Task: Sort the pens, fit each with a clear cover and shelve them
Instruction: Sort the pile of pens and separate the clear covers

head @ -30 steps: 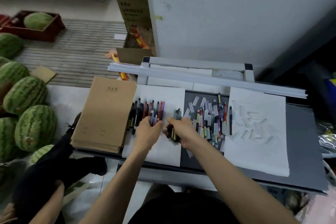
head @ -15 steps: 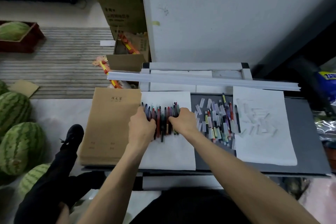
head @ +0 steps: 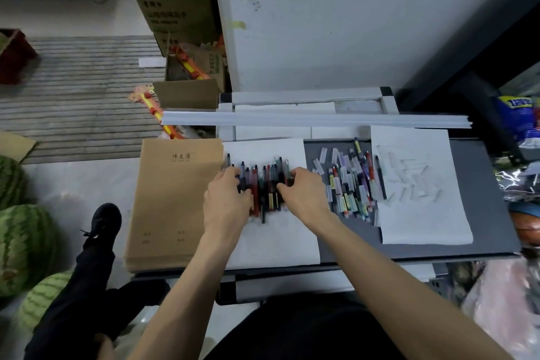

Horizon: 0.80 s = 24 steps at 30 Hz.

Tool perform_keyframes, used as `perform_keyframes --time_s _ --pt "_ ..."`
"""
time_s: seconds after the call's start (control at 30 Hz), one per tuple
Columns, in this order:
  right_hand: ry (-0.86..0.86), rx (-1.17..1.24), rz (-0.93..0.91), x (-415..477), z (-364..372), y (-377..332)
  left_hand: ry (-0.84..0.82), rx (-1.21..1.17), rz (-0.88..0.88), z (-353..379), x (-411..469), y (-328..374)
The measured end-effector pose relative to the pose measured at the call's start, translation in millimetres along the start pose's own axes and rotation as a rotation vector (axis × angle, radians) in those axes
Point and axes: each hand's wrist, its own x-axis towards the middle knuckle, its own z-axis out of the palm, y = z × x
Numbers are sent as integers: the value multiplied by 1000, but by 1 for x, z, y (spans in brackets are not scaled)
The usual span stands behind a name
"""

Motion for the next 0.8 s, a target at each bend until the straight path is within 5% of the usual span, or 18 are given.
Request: perform_keyframes --time_s 0.8 --pt "22 -148 -127 -14 21 3 -75 32 29 -10 -18 -26"
